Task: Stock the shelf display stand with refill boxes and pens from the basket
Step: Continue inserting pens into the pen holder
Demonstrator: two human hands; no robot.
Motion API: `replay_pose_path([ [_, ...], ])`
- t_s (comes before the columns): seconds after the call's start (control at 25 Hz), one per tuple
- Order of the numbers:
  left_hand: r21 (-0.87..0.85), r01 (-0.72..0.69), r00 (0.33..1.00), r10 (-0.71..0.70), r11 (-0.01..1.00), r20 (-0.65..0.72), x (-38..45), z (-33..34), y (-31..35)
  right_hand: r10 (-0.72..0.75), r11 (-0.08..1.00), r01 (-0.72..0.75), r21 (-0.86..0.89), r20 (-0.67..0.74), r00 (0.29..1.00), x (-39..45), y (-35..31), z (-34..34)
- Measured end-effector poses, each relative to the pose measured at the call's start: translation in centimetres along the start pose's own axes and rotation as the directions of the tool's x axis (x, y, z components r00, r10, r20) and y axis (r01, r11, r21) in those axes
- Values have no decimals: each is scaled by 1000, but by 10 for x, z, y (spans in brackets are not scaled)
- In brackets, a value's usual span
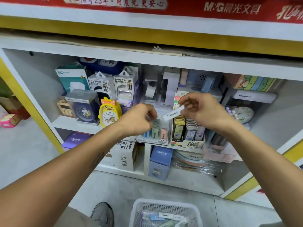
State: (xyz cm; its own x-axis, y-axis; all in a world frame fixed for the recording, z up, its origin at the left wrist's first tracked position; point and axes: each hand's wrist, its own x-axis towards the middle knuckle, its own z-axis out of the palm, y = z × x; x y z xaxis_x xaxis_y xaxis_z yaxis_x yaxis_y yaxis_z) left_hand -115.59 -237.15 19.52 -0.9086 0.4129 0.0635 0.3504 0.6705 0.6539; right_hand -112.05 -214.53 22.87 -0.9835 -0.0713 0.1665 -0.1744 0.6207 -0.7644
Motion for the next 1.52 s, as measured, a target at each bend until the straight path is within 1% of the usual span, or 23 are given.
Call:
replay_pose_path([
  [0.08, 120, -55, 998, 54, 991, 15, 1, 5, 7, -12, 1000, 11, -28, -16, 1000, -4, 2, -11],
  [0.2, 300, -127, 992, 116, 945, 54, 2, 13, 10, 4, 1000, -4, -4, -66, 998, -9, 5, -17],
  [0.36, 432, -108, 990, 60, 896, 124, 5, 14, 7, -10, 1000, 11, 17, -68, 998, -4, 7, -8],
  [0.44, 461, -94, 991, 37, 883, 130, 5, 6, 0, -32, 998, 29, -50, -61, 998, 6, 8, 0],
  [0.52, 474, -68, 993, 12, 878, 120, 4, -3, -12, -97, 976, 78, -205, -84, 992, 15, 8, 12],
  [0.6, 483, -45, 993, -15, 875, 120, 1, -10, -25, -176, 941, 133, -311, -114, 978, 23, 7, 25],
  [0.68, 481, -28, 992, -35, 876, 122, -3, -13, -37, -219, 924, 156, -348, -149, 964, 30, 8, 35],
  [0.8, 481, -8, 988, -68, 877, 140, -7, -14, -50, -267, 917, 176, -357, -225, 937, 44, 10, 56],
  [0.88, 498, -24, 984, -68, 867, 165, -9, -11, -56, -308, 902, 200, -383, -244, 920, 55, 7, 75],
  [0.96, 497, -58, 978, -51, 866, 202, -11, -7, -58, -336, 868, 220, -445, -202, 920, 69, 5, 92],
  [1.0, 491, -70, 975, -44, 868, 216, -10, -5, -58, -328, 849, 212, -484, -168, 930, 78, 4, 99],
  [1.12, 489, -90, 968, -40, 867, 249, -8, -4, -60, -208, 824, 145, -548, -54, 977, 102, -1, 113],
  [1.24, 497, -88, 962, -56, 863, 268, -6, -3, -62, -131, 823, 127, -554, 33, 991, 114, 0, 122],
  [1.44, 510, -76, 959, -78, 857, 274, -5, -3, -60, -100, 809, 114, -577, 56, 993, 122, 5, 121],
  [1.52, 503, -74, 958, -79, 861, 277, -5, -2, -59, -102, 807, 141, -574, 101, 990, 124, 6, 121],
])
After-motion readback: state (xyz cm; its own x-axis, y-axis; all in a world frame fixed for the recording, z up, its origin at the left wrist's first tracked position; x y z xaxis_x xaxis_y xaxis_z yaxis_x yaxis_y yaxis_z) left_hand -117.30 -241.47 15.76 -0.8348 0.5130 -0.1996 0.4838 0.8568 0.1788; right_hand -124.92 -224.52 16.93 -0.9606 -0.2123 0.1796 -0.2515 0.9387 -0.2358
